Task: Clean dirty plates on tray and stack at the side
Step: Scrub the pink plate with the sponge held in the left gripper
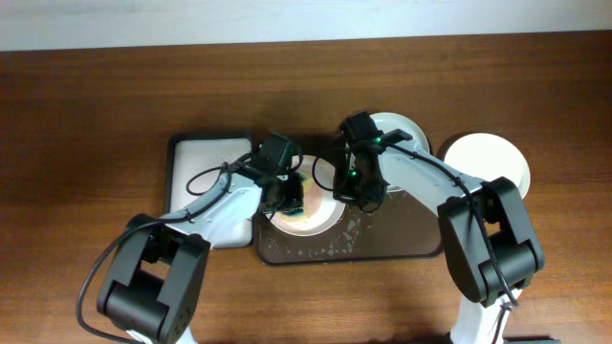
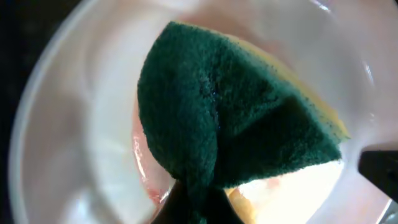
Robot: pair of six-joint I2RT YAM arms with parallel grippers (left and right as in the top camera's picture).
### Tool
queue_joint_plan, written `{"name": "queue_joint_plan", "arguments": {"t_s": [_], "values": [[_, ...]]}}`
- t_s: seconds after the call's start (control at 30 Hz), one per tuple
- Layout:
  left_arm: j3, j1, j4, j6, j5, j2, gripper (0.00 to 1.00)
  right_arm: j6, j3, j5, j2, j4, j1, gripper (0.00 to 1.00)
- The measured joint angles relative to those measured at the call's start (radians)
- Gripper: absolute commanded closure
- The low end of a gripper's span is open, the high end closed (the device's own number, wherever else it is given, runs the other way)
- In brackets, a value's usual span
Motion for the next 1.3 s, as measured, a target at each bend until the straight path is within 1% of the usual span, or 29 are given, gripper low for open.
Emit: {"name": "queue_joint_plan", "arguments": {"t_s": [0.07,0.17,0.3,0.4,0.5,0.57,0.7,0.83,0.9,0.97,1.03,1.1,1.2,1.27,1.3], "values": [[0.021,0.007,-0.037,0.009,-0.014,-0.006,1.00,0.000,0.000,0.000,0.000,0.000,0.000,0.95],[0.026,0.017,-0.053,0.019,-0.033,-0.052,1.00,0.000,0.000,0.000,0.000,0.000,0.000,0.96],[0.030,0.016,-0.052,-0.038,-0.007,-0.064,1.00,0.000,0.000,0.000,0.000,0.000,0.000,0.95],[0.003,-0.013,-0.003,-0.086,0.003,-0.064,1.00,0.000,0.000,0.000,0.000,0.000,0.000,0.96],[-0.035,-0.093,0.080,-0.125,0.002,-0.064,1.00,0.000,0.000,0.000,0.000,-0.002,0.000,0.96],[-0.038,-0.121,0.109,-0.141,-0.011,-0.058,1.00,0.000,0.000,0.000,0.000,-0.003,0.000,0.96],[-0.039,-0.155,0.113,-0.162,-0.119,-0.023,1.00,0.000,0.000,0.002,0.000,-0.009,0.000,0.96],[-0.039,-0.160,0.079,-0.165,-0.294,-0.023,1.00,-0.004,0.000,0.002,0.000,-0.010,0.000,0.95],[-0.039,-0.157,0.076,-0.156,-0.345,-0.023,1.00,-0.004,0.000,0.001,0.000,-0.010,0.000,0.96],[-0.039,-0.139,0.076,-0.139,-0.358,-0.022,1.00,-0.004,0.000,0.001,0.000,-0.010,0.000,0.95],[-0.014,-0.092,0.054,-0.056,-0.330,-0.018,1.00,-0.004,0.000,0.000,0.000,-0.010,0.001,0.95],[0.050,-0.048,-0.016,0.013,-0.274,-0.005,1.00,-0.003,0.000,-0.001,0.000,-0.009,0.001,0.95],[0.181,-0.018,-0.127,0.051,-0.240,-0.005,1.00,-0.004,0.001,0.001,0.000,-0.014,0.001,0.95],[0.212,-0.016,-0.155,0.055,-0.236,-0.014,1.00,-0.004,0.001,0.002,0.000,-0.014,0.001,0.95],[0.214,-0.014,-0.172,0.058,-0.233,-0.037,1.00,-0.004,0.001,0.002,0.000,-0.014,0.001,0.89]]}}
